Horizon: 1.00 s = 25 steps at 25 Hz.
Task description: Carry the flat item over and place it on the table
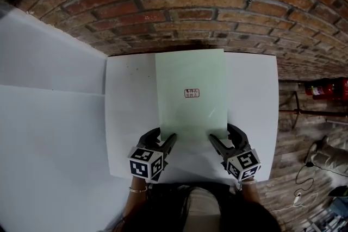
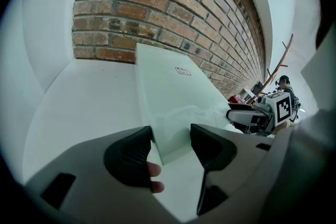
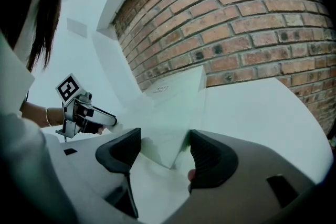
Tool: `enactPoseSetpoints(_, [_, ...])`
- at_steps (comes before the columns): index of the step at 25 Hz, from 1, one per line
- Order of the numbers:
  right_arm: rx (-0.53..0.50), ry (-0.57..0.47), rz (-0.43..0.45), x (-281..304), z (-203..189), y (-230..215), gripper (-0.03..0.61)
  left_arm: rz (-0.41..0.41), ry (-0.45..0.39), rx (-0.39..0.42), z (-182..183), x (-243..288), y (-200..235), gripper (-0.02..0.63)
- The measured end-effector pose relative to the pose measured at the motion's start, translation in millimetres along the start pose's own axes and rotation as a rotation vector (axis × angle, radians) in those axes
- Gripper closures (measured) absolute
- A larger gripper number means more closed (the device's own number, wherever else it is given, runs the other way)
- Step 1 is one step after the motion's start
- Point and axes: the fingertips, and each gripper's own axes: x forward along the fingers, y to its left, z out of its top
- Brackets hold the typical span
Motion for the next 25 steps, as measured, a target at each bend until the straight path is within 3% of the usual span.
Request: enactPoseSetpoints(25, [0.049, 0.045, 0.002, 10.8, -11.9, -5.4, 0.265, -0.001, 0.045, -0.022, -6.0, 12.8, 7.9, 0.364])
